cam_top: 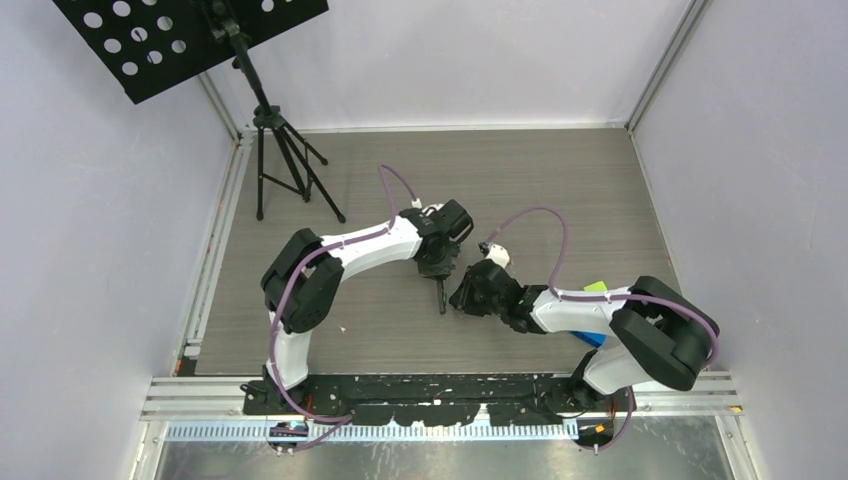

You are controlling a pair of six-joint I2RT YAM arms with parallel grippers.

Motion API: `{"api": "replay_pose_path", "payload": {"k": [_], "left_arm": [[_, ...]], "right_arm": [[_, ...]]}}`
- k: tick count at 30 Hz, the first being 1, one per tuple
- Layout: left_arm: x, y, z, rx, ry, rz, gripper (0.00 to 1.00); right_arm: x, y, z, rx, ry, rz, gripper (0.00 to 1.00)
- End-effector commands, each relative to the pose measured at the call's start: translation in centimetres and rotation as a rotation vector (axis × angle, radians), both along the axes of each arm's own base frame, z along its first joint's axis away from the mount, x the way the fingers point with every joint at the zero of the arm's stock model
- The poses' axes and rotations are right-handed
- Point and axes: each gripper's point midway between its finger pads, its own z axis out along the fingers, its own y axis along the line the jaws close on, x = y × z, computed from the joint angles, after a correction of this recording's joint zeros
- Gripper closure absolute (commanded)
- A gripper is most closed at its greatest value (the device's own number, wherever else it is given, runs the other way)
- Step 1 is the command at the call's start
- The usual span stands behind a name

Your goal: Load the batteries into the remote control

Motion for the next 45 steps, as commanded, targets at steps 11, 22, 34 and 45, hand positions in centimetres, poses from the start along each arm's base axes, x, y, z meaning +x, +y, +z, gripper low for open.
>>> {"api": "replay_pose_path", "payload": {"k": [11, 22, 34, 45], "left_arm": [[1.3, -0.2, 1.8, 0.051, -0.078, -0.016, 1.00], [1.2, 0.8, 1.7, 0.315, -0.118, -0.069, 1.00], [1.6, 0.5, 1.7, 0.348, -0.128, -0.026, 1.00], [2.1, 1.2, 2.6, 0.445, -0.178, 0.021, 1.00]], "right_arm": [[0.8, -1.8, 1.1, -0.048, -0.057, -0.060, 0.73], [0.0, -4.3, -0.4, -0.108, -0.013, -0.141, 0.67], [-0.5, -4.5, -0.1, -0.078, -0.015, -0.146, 0.47], [-0.9, -4.1, -0.5, -0.049, 0.003, -0.132, 0.47]]}}
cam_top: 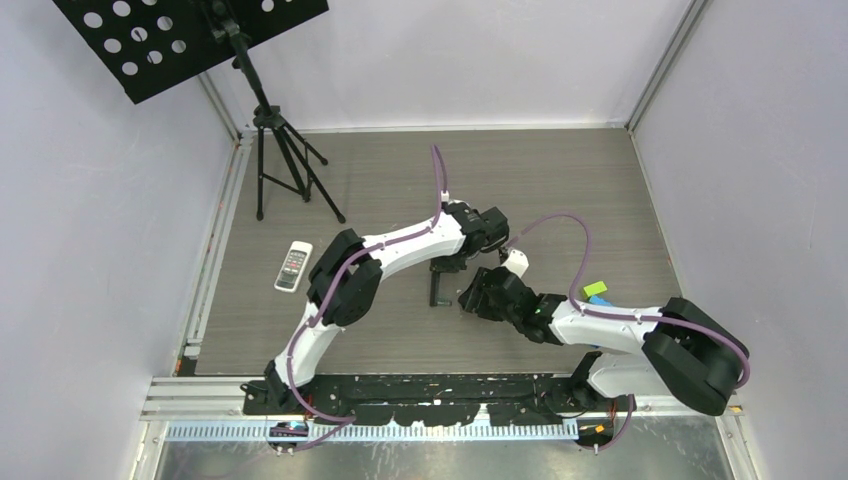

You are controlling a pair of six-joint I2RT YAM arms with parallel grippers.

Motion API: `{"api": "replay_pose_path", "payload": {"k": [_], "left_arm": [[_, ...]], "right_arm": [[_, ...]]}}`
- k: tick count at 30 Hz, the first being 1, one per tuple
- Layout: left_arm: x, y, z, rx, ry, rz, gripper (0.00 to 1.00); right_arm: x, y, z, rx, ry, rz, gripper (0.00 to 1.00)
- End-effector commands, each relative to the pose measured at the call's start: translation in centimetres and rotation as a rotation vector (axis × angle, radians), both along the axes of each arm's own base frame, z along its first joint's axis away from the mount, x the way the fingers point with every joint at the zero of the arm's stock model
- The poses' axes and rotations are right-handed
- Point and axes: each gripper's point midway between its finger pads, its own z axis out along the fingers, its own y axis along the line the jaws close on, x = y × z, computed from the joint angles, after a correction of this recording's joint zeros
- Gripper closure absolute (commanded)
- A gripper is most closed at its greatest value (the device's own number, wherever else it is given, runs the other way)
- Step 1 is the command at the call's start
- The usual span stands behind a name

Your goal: Load the batteries into the remote control

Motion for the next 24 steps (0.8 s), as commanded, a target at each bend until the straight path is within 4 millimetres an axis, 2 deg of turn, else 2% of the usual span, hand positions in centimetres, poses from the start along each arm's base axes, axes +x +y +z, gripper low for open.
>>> {"api": "replay_pose_path", "payload": {"k": [1, 9, 13, 16, 19, 24], "left_arm": [[0.6, 0.6, 1.7, 0.024, -0.072, 0.038, 1.00], [0.9, 0.8, 2.7, -0.041, -0.098, 0.038, 1.00], [1.5, 2.2, 3.0, -0.047, -0.086, 0.055, 1.00], [2.1, 3.7, 3.6, -0.075, -0.089, 0.073, 1.00], [2.5, 5.8, 4.3, -0.107, -0.098, 0.101, 1.00], [2.9, 10.8, 6.0, -0.135, -0.122, 0.181, 1.00]], "right_arm": [[-0.2, -0.5, -0.9, -0.035, 0.037, -0.021, 0.47], [-1.0, -0.2, -2.1, -0.091, 0.125, 0.001, 0.50], [-1.4, 0.5, -1.7, -0.117, 0.108, 0.121, 0.50], [-2.5, 1.6, -1.3, -0.155, 0.069, 0.306, 0.49], [-2.9, 2.2, -0.9, -0.224, 0.051, 0.405, 0.47], [-3.1, 3.8, -0.6, -0.306, 0.033, 0.501, 0.44]]}}
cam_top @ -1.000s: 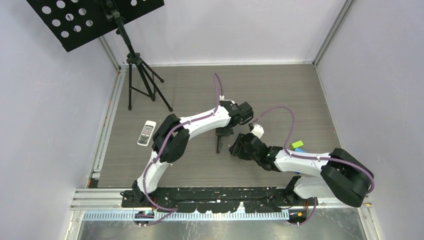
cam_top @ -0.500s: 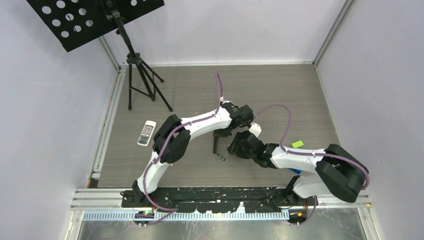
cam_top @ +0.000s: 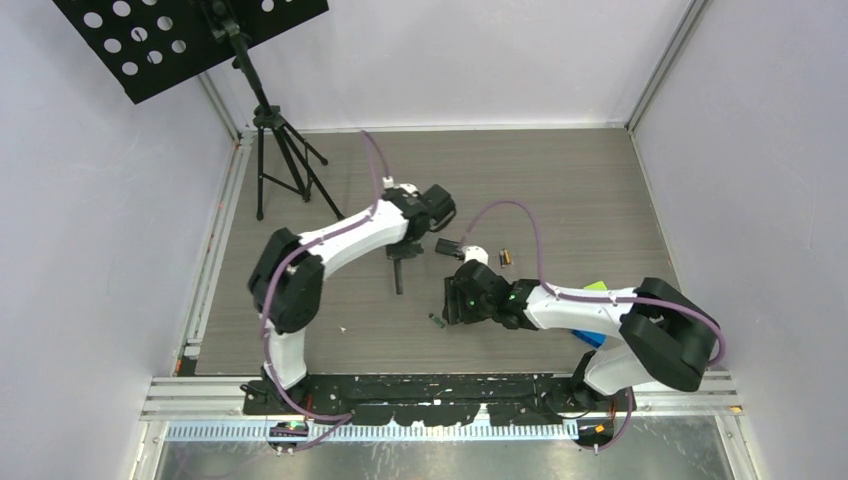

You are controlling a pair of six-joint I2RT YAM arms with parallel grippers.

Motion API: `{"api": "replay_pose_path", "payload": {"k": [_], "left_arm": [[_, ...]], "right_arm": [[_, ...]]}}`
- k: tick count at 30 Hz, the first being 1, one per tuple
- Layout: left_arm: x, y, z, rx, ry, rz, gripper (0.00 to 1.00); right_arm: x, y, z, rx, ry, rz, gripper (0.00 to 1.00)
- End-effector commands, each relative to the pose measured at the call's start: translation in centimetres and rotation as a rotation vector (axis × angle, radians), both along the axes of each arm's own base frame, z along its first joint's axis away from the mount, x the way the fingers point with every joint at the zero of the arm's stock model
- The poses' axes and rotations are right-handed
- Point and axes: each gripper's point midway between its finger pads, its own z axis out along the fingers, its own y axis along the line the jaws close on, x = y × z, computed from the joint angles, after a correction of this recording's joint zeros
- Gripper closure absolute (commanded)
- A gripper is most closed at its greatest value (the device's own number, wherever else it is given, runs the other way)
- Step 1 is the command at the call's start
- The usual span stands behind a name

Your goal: Load the batteries into the remote control

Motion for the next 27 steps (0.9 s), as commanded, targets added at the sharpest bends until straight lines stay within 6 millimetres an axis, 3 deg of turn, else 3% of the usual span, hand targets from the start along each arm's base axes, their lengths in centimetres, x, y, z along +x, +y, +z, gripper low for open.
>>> {"api": "replay_pose_path", "payload": {"k": [1, 6, 10, 12, 16, 18, 20, 23, 27], "left_arm": [[1.3, 3.5, 3.6, -0.080, -0.093, 0.065, 1.00], [0.7, 7.4, 4.5, -0.122, -0.114, 0.125, 1.00], [0.0, 9.3, 5.0, -0.143, -0.130, 0.146, 1.00], [-0.2, 9.7, 5.2, -0.158, -0.138, 0.148, 1.00], [-0.5, 10.1, 5.5, -0.183, -0.147, 0.142, 1.00], [-0.7, 10.1, 5.5, -0.190, -0.148, 0.137, 1.00], [-0.8, 10.1, 5.6, -0.198, -0.151, 0.130, 1.00], [-0.9, 9.9, 5.9, -0.222, -0.154, 0.124, 1.00], [-1.0, 9.7, 6.5, -0.251, -0.172, 0.104, 1.00]], "right_arm": [[-0.7, 1.0, -0.2, -0.125, -0.017, 0.149, 0.44], [-0.9, 2.9, -0.6, -0.199, -0.026, 0.200, 0.44], [-0.9, 3.1, -1.5, -0.287, -0.027, 0.196, 0.47], [-0.7, 2.8, -1.8, -0.336, -0.028, 0.176, 0.55], [0.0, 1.8, -1.9, -0.414, -0.028, 0.099, 0.84], [0.4, 0.9, -1.7, -0.438, -0.027, 0.007, 0.93], [1.6, -1.2, -1.2, -0.496, -0.067, -0.157, 0.99], [2.8, -3.3, -1.7, -0.478, -0.022, -0.356, 1.00], [4.1, -4.3, -2.0, -0.381, 0.053, -0.579, 0.99]]}}
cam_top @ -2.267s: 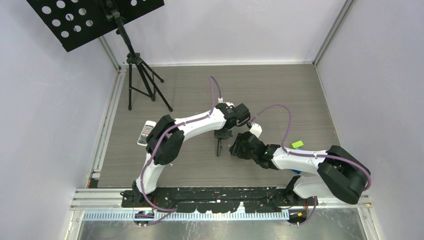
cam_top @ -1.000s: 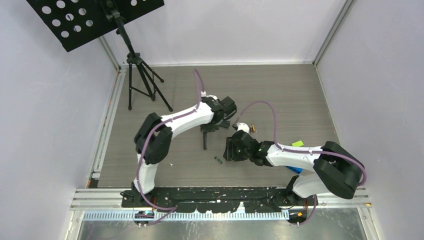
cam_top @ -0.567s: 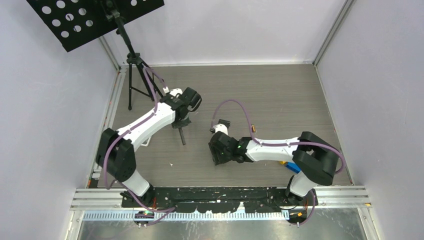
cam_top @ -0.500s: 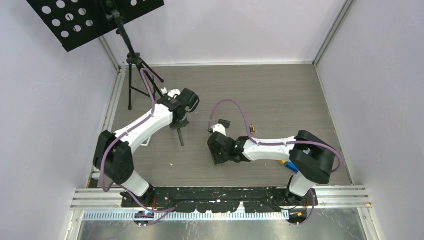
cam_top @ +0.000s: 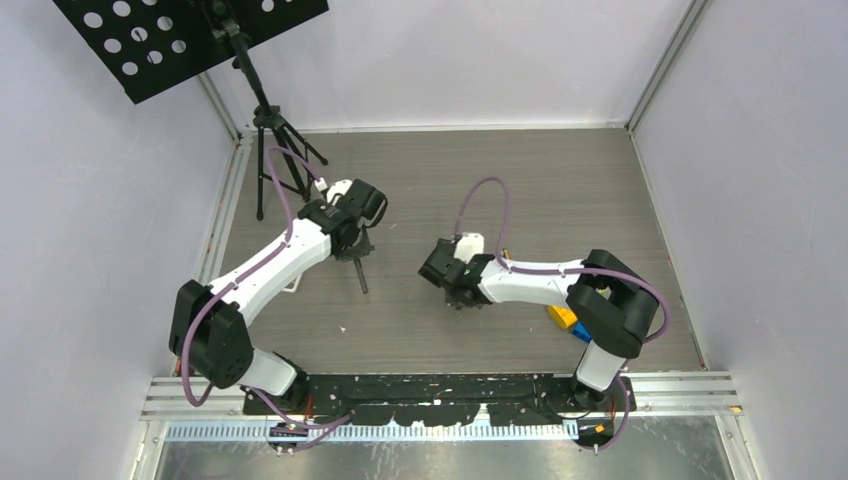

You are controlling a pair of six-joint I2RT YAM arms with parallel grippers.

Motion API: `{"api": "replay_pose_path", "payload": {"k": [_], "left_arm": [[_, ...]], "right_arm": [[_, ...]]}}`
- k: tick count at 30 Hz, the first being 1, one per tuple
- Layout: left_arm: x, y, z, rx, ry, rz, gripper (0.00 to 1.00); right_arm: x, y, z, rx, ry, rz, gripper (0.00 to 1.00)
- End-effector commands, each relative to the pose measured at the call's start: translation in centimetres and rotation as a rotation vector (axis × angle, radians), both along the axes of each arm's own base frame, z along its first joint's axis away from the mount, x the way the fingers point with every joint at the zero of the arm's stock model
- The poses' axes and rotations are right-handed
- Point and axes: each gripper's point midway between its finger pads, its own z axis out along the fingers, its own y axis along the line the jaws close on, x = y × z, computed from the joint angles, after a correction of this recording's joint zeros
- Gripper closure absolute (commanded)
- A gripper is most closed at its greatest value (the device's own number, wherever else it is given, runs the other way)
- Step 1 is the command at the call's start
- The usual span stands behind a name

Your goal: Load the batteries into the remote control

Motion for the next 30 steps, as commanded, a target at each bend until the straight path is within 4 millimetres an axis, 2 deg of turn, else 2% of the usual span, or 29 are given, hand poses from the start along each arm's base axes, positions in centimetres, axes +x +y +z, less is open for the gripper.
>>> {"api": "replay_pose_path", "payload": {"k": [1, 5, 10, 14, 17, 19, 23, 25, 27, 28, 30], "left_arm": [[0.6, -0.4, 1.9, -0.057, -0.081, -0.027, 1.00], [0.5, -0.7, 2.0, -0.081, -0.095, -0.047, 1.00], [0.6, -1.0, 1.6, -0.102, -0.094, -0.063, 1.00], [0.7, -0.8, 1.2, -0.108, -0.085, -0.065, 1.00], [0.9, -0.5, 1.2, -0.117, -0.084, -0.061, 1.00], [1.1, -0.3, 1.3, -0.120, -0.085, -0.060, 1.00], [1.3, -0.1, 1.7, -0.132, -0.091, -0.061, 1.00], [1.3, 0.1, 1.9, -0.142, -0.095, -0.071, 1.00], [1.4, 0.0, 2.3, -0.166, -0.110, -0.096, 1.00], [1.4, 0.0, 2.6, -0.175, -0.119, -0.115, 1.00], [1.4, -0.1, 3.2, -0.193, -0.138, -0.148, 1.00]], "right_arm": [[1.2, -4.2, -1.0, -0.005, 0.002, -0.363, 0.99], [1.0, -5.3, -1.3, 0.072, 0.025, -0.647, 1.00], [0.0, -5.2, -2.4, 0.134, 0.079, -0.829, 0.99], [0.5, -5.1, -1.8, 0.145, 0.059, -0.848, 0.81], [1.7, -4.9, -0.1, 0.150, 0.011, -0.782, 0.62], [2.9, -4.8, 1.7, 0.146, -0.049, -0.691, 0.51], [4.8, -5.0, 5.4, 0.138, -0.155, -0.490, 0.42], [5.8, -3.9, 6.3, 0.144, -0.183, -0.257, 0.41], [5.8, -2.4, 6.6, 0.120, -0.172, 0.059, 0.40], [5.1, -1.7, 6.3, 0.087, -0.141, 0.263, 0.40], [3.5, -1.5, 5.8, 0.023, -0.076, 0.542, 0.40]]}}
